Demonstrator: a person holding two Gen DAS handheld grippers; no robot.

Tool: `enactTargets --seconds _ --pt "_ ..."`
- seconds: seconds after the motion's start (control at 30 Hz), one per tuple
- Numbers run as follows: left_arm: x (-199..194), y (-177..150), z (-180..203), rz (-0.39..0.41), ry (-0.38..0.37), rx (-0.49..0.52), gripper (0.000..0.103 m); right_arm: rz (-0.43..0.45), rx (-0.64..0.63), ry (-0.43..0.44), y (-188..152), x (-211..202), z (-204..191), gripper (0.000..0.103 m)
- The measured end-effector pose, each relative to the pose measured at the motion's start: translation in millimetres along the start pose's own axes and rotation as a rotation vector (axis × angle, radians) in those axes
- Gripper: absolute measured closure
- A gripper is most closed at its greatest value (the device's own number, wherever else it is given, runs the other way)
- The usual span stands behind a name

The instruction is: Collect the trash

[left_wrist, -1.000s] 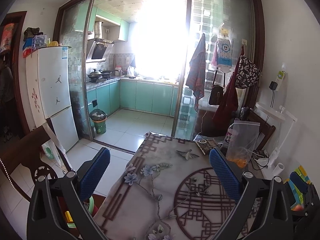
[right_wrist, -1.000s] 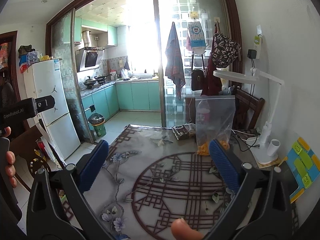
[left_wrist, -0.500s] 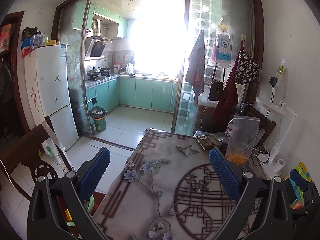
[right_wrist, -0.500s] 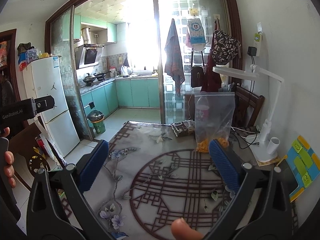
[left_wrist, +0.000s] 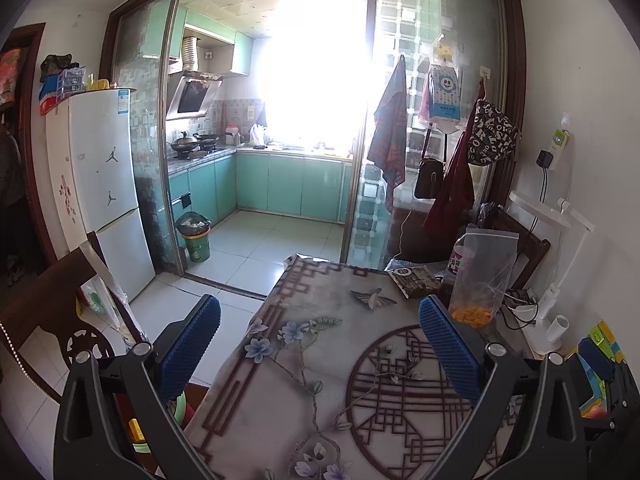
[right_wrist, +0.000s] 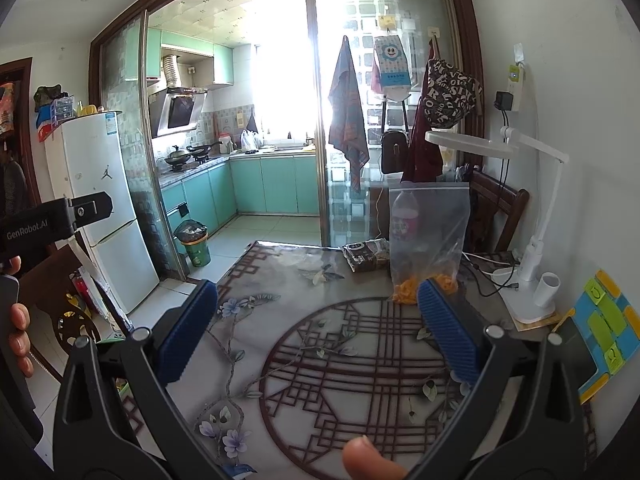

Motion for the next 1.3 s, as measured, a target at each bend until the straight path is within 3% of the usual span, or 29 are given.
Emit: enactTargets --seconds 0.7,1.0,1.17,1.3 --pt "10 -6 9 -0.020 -0.006 0.008 0.008 -0.006 0.009 -0.018 -6 2 4 0.004" --pt "29 -23 18 -0.084 -0.054 -0.006 0.008 -0.050 0.021 -0.030 -22 14 14 0.004" --pt "80 -76 21 -0.175 -0.044 0.054 0.008 -0.143 0.037 -0.073 -58 41 34 0.004" --pt "143 -164 12 -0.344 -0.020 0.100 0.008 -0.297 0.032 -0.171 -126 79 71 0.004"
Point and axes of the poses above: each gripper's, at about its wrist camera, not at the fingertips, and x roughly the way its jaws point, z to its right, y to its top, the point moved 8 cm from there along x, roughly the way its jaws point, and after that the axes turned 2 degrees about -y, right-handed, at the moved point
